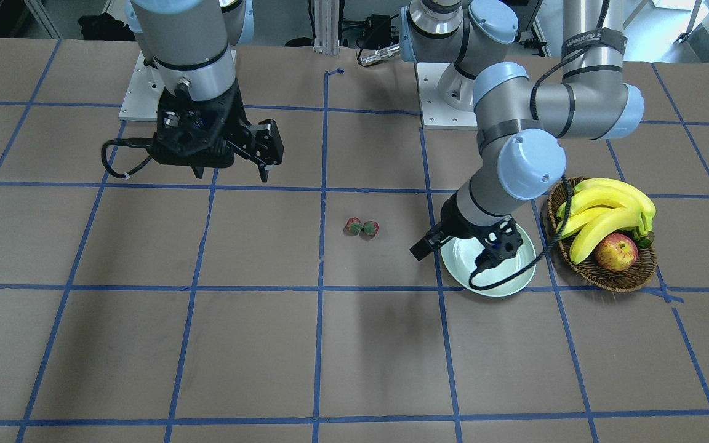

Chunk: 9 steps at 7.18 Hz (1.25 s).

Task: Collect all strawberries into plate
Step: 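Raise the right arm away while the left gripper reaches to the two strawberries, then close the left gripper on both strawberries together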

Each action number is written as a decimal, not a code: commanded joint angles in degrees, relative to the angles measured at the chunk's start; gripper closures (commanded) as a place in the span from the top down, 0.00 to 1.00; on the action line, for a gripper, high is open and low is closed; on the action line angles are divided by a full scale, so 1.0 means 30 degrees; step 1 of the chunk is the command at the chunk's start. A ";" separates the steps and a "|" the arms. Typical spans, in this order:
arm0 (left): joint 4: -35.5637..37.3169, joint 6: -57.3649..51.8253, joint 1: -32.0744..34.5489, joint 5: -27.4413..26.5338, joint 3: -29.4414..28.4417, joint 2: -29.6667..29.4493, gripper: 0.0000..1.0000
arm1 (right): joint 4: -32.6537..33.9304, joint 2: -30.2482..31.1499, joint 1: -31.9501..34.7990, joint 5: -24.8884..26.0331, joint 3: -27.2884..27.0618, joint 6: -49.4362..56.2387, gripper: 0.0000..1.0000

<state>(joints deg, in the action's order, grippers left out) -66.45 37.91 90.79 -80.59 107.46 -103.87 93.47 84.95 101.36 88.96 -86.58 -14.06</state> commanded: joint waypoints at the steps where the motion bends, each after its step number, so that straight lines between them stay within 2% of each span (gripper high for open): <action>1: 0.0733 -0.0680 0.2393 0.0116 0.0184 -0.0239 1.00 | -0.2532 0.0566 -0.2453 -0.0267 0.2401 0.5766 1.00; 2: 0.0820 -0.0830 0.2924 0.0173 0.0533 -0.0268 1.00 | -0.2563 0.0831 -0.3511 -0.0412 0.2377 0.6756 1.00; 3: 0.1720 -0.1788 0.3741 0.0203 0.0972 -0.0356 1.00 | -0.2564 0.1008 -0.3492 -0.0414 0.2319 0.6795 1.00; 6: 0.5617 -0.4517 0.4570 0.0203 0.3224 -0.1292 1.00 | -0.2357 0.1039 -0.3639 0.0315 0.2084 0.5688 1.00; 7: 0.5684 -0.4581 0.4541 0.0203 0.3406 -0.1381 1.00 | -0.2358 0.1097 -0.3552 0.0899 0.2055 0.3942 1.00; 9: 0.5685 -0.5047 0.4628 0.0262 0.3437 -0.1587 1.00 | -0.2300 0.1127 -0.3522 0.0846 0.1997 0.3221 1.00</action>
<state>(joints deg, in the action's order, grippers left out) -49.59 23.73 104.55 -79.90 117.55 -108.32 86.52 88.24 90.69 91.33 -80.45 -3.09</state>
